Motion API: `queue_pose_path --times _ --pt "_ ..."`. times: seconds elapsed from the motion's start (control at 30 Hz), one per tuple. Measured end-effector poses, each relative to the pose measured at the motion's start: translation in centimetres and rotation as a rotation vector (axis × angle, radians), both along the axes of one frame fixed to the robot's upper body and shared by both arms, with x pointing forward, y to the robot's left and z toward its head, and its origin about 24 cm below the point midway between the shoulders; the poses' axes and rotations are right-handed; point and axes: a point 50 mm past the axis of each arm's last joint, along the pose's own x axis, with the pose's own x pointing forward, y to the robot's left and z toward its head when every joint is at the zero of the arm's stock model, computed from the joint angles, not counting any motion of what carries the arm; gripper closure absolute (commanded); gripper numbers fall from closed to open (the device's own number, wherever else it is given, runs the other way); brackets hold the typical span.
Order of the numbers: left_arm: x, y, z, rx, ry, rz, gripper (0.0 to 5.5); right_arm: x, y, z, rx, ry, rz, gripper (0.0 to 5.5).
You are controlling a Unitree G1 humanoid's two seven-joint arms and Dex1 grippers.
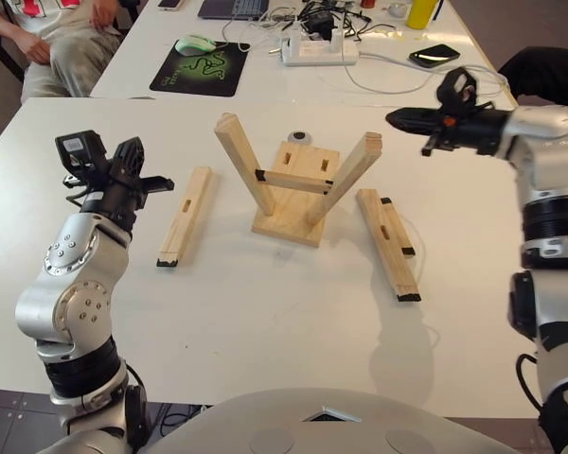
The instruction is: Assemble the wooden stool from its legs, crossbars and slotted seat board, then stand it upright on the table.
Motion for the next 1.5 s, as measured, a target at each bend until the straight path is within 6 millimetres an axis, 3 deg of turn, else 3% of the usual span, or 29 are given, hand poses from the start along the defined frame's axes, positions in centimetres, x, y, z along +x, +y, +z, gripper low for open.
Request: queue_pose_path --times 0.07,0.23,0.43,0.53,0.93,1.2,1.5 --pt "-0.8 0.1 -0.4 0.003 0.01 0.026 5.5 -1.6 -1.0 -1.1 -0.039 0.096 -0.003 5.48" --pt "-1.9 0.0 -1.4 -0.006 0.045 0.06 5.5 -4.8 -2.7 -6.1 -0.097 0.277 -0.105 5.48" --pt "-2.7 0.2 -2.2 -0.003 0.078 0.085 5.5 -6.3 -3.6 -7.4 -0.225 0.282 -0.199 5.48" --pt "-2.9 0.1 -2.3 -0.002 0.079 0.091 5.5 -7.4 -3.5 -8.5 -0.239 0.341 -0.208 5.09" --pt "-3.1 -0.5 -2.4 -0.022 0.058 0.114 5.5 -7.9 -3.3 -9.0 -0.297 0.376 -0.227 3.29" --pt "-3.1 -0.5 -2.4 -0.02 0.055 0.118 5.5 -8.9 -3.1 -10.7 -0.339 0.427 -0.265 3.26" --pt "-3.0 -0.6 -2.3 -0.018 0.051 0.112 5.5 -9.1 -2.3 -11.0 -0.331 0.434 -0.275 3.26"
